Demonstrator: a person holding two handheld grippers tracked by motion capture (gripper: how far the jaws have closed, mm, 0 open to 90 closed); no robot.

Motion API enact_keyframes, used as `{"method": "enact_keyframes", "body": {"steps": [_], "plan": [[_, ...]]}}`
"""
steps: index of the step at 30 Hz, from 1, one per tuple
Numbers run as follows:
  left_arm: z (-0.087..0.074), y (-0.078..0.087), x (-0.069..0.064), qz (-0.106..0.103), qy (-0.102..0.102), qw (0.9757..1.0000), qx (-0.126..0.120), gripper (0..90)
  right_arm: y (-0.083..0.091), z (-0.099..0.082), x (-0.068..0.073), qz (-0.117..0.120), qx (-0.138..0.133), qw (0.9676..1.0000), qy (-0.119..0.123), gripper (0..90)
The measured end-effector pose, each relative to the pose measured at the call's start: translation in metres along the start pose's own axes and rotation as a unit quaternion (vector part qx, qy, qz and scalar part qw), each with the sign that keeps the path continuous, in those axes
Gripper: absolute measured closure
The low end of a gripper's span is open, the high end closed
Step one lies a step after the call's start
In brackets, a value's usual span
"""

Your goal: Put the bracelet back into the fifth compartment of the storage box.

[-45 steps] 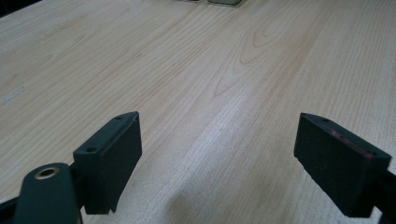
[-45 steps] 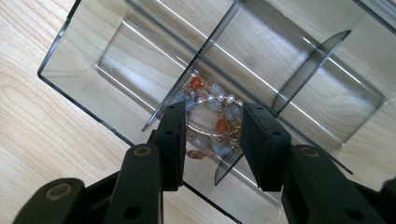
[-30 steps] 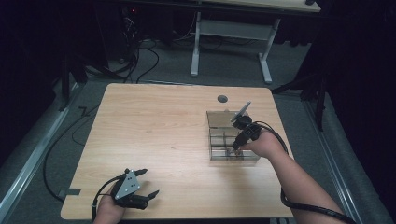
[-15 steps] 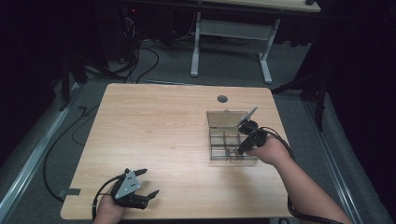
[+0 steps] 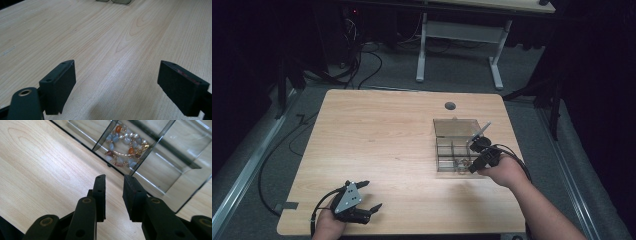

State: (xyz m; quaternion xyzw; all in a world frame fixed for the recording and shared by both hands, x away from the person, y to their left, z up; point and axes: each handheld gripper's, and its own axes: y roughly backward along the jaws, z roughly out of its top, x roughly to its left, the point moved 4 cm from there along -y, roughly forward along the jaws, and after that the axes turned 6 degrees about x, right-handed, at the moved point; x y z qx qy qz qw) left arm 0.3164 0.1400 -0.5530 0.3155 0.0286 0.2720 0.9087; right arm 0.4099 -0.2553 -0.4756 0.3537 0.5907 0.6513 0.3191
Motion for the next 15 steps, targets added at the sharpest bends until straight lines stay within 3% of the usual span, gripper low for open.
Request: {"method": "enact_keyframes", "body": {"steps": [3, 4, 10, 13, 15], "plan": [[0.000, 0.000, 0.000, 0.000, 0.001, 1.0000, -0.002, 15.8, -0.009, -0.006, 0.001, 0.008, 0.001, 0.9999, -0.015, 71.0], [0.000, 0.000, 0.000, 0.001, 0.001, 1.0000, -0.002, 15.8, -0.011, -0.007, 0.000, 0.008, -0.004, 0.9999, -0.007, 70.8], [0.000, 0.000, 0.000, 0.001, 0.001, 1.0000, 0.000, 15.8, -0.021, -0.016, 0.001, 0.012, -0.011, 0.9998, -0.010, 68.0], [0.000, 0.000, 0.000, 0.000, 0.000, 1.0000, 0.000, 15.8, -0.028, -0.022, 0.002, 0.018, -0.031, 0.9991, -0.024, 62.0], [0.000, 0.000, 0.000, 0.001, 0.000, 1.0000, 0.000, 15.8, -0.032, -0.026, 0.003, 0.013, -0.047, 0.9986, -0.018, 60.8]]}}
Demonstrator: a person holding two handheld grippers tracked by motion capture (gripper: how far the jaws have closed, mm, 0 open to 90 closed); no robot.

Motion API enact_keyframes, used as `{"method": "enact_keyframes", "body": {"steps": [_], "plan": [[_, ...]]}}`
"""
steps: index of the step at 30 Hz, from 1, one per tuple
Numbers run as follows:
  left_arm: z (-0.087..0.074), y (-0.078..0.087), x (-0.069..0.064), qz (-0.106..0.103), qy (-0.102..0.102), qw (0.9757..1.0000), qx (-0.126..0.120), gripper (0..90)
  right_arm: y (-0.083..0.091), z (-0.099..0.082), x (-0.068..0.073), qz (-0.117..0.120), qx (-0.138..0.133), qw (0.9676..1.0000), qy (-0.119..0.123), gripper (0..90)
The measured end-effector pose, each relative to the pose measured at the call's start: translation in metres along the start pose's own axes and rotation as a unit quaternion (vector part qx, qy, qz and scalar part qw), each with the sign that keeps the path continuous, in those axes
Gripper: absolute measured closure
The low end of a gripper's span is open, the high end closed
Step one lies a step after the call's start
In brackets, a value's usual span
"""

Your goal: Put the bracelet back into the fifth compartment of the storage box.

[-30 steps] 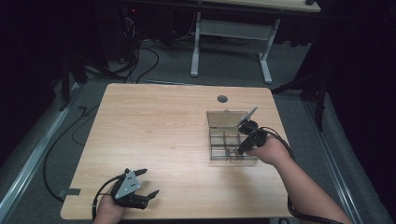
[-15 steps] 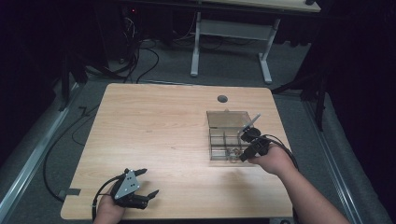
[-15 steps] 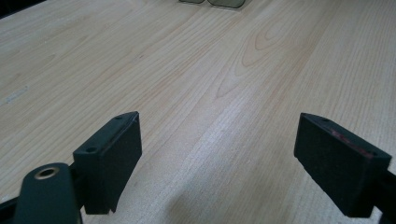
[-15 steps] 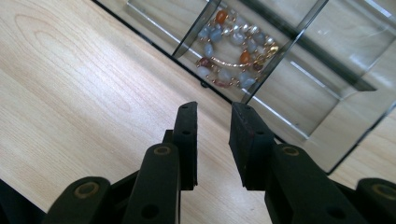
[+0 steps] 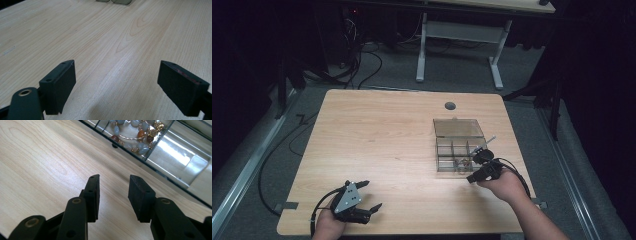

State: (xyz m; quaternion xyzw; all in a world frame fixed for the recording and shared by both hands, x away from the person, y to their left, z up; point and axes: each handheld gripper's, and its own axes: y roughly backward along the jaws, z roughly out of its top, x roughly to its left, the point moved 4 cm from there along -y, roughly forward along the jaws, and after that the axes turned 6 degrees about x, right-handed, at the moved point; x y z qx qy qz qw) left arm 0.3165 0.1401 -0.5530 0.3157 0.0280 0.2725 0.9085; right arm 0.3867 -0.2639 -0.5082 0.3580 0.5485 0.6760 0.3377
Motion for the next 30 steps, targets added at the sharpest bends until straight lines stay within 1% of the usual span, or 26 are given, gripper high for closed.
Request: {"method": "enact_keyframes", "body": {"steps": [1, 2, 4, 5, 6, 7, 8, 9, 10, 11, 13, 15, 19, 21, 22, 23, 24, 25, 26, 27, 28, 29, 30], "plan": [[0.000, 0.000, 0.000, 0.000, 0.000, 1.0000, 0.000, 15.8, 0.000, 0.000, 0.000, 0.000, 0.000, 1.0000, 0.000, 60.8], [0.000, 0.000, 0.000, 0.000, 0.000, 1.0000, 0.000, 15.8, -0.003, -0.004, 0.001, -0.002, -0.016, 0.9999, 0.000, 59.1], [0.000, 0.000, 0.000, 0.000, 0.000, 1.0000, 0.000, 15.8, -0.005, -0.008, 0.002, -0.005, -0.032, 0.9995, 0.000, 56.3], [0.000, 0.000, 0.000, 0.000, -0.001, 1.0000, 0.000, 15.8, -0.005, -0.008, 0.002, -0.005, -0.032, 0.9995, 0.000, 56.3], [0.000, 0.000, 0.000, 0.000, -0.001, 1.0000, 0.001, 15.8, -0.006, -0.010, 0.002, -0.001, -0.040, 0.9992, -0.002, 55.9], [0.000, 0.000, 0.000, 0.000, -0.001, 1.0000, 0.002, 15.8, -0.009, -0.013, 0.003, -0.005, -0.055, 0.9985, 0.002, 55.0], [0.000, 0.000, 0.000, 0.000, 0.000, 1.0000, 0.002, 15.8, -0.010, -0.014, 0.004, -0.006, -0.062, 0.9980, 0.003, 54.9], [0.000, 0.000, 0.000, 0.000, 0.000, 1.0000, 0.002, 15.8, -0.010, -0.014, 0.004, -0.006, -0.062, 0.9980, 0.003, 54.9], [0.000, 0.000, 0.000, 0.000, 0.001, 1.0000, 0.002, 15.8, -0.012, -0.017, 0.004, 0.001, -0.077, 0.9970, -0.002, 54.2], [0.000, 0.000, 0.001, 0.000, 0.003, 1.0000, 0.001, 15.8, -0.013, -0.018, 0.004, -0.002, -0.085, 0.9964, -0.002, 54.2], [0.000, 0.000, 0.001, 0.000, 0.004, 1.0000, 0.000, 15.7, -0.015, -0.020, 0.004, -0.002, -0.107, 0.9943, -0.004, 53.8], [0.000, 0.000, 0.001, 0.001, 0.005, 1.0000, -0.001, 15.8, -0.018, -0.022, 0.004, -0.001, -0.130, 0.9914, -0.014, 53.9], [0.000, 0.001, 0.002, 0.002, 0.009, 0.9999, -0.005, 15.7, -0.025, -0.026, 0.007, 0.006, -0.170, 0.9853, -0.015, 53.6], [0.000, 0.001, 0.003, 0.001, 0.013, 0.9999, -0.007, 15.7, -0.028, -0.029, 0.009, 0.010, -0.183, 0.9829, -0.015, 52.7], [0.000, 0.001, 0.003, 0.001, 0.013, 0.9999, -0.007, 15.7, -0.028, -0.029, 0.009, 0.010, -0.183, 0.9829, -0.015, 52.7], [0.000, 0.001, 0.003, 0.001, 0.015, 0.9999, -0.007, 15.7, -0.029, -0.030, 0.010, 0.011, -0.193, 0.9811, -0.012, 52.2], [0.000, 0.001, 0.003, 0.003, 0.015, 0.9999, -0.007, 15.7, -0.030, -0.033, 0.011, 0.012, -0.212, 0.9772, -0.004, 50.8], [0.000, 0.001, 0.003, 0.003, 0.015, 0.9999, -0.007, 15.7, -0.030, -0.035, 0.012, 0.013, -0.222, 0.9749, -0.005, 49.4], [0.000, 0.001, 0.003, 0.003, 0.013, 0.9999, -0.006, 15.7, -0.031, -0.037, 0.013, 0.014, -0.234, 0.9722, 0.000, 47.6], [0.000, 0.001, 0.003, 0.003, 0.013, 0.9999, -0.006, 15.7, -0.031, -0.037, 0.013, 0.014, -0.234, 0.9722, 0.000, 47.6], [0.000, 0.001, 0.002, 0.004, 0.014, 0.9999, -0.006, 15.7, -0.032, -0.040, 0.015, 0.013, -0.254, 0.9672, 0.000, 45.3], [0.000, 0.001, 0.002, 0.004, 0.014, 0.9999, -0.006, 15.7, -0.032, -0.040, 0.015, 0.013, -0.254, 0.9672, 0.000, 45.3], [0.000, 0.001, 0.002, 0.005, 0.012, 0.9999, -0.006, 15.7, -0.033, -0.043, 0.015, 0.007, -0.275, 0.9614, 0.000, 44.6]]}}
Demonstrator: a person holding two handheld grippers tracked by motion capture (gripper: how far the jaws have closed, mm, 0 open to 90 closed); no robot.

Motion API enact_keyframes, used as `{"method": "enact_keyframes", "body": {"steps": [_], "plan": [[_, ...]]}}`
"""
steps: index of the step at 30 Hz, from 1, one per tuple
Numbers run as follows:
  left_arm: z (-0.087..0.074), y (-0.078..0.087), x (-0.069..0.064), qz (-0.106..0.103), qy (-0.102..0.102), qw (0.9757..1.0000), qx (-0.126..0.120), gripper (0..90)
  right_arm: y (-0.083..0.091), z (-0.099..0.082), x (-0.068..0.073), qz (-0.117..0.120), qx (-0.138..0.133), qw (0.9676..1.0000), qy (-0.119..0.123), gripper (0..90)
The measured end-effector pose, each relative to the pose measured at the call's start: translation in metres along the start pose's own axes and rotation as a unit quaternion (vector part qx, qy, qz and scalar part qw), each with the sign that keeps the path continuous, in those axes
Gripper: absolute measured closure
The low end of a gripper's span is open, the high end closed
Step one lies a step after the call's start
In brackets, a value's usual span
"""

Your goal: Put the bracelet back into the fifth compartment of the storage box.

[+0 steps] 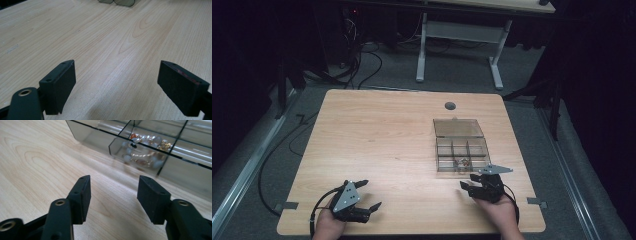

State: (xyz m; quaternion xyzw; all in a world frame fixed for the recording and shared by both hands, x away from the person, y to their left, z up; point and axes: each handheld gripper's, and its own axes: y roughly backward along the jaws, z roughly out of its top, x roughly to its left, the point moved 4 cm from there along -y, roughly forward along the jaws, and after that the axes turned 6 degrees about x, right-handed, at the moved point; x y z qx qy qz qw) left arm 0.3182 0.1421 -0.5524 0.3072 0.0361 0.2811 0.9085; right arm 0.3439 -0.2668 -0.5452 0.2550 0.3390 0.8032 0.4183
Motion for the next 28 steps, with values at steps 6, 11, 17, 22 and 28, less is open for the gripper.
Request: {"method": "enact_keyframes", "body": {"steps": [6, 11, 17, 22, 28], "plan": [[0.000, 0.000, 0.000, 0.002, 0.000, 1.0000, 0.001, 15.7, 0.001, -0.011, 0.005, -0.034, -0.044, 0.9985, 0.006, 39.2], [0.000, -0.001, 0.000, 0.000, 0.001, 1.0000, 0.003, 15.7, 0.006, -0.016, 0.007, -0.032, -0.081, 0.9961, 0.012, 34.3], [0.001, -0.002, -0.001, -0.001, -0.004, 1.0000, 0.006, 15.7, 0.011, -0.017, 0.002, -0.008, -0.113, 0.9934, -0.016, 35.3], [0.001, -0.002, -0.001, 0.000, -0.005, 1.0000, 0.007, 15.7, 0.010, -0.017, 0.003, -0.016, -0.108, 0.9939, -0.015, 35.8], [0.001, -0.002, -0.001, -0.001, -0.007, 0.9999, 0.008, 15.7, 0.009, -0.017, 0.003, -0.017, -0.103, 0.9943, -0.019, 36.6]]}}
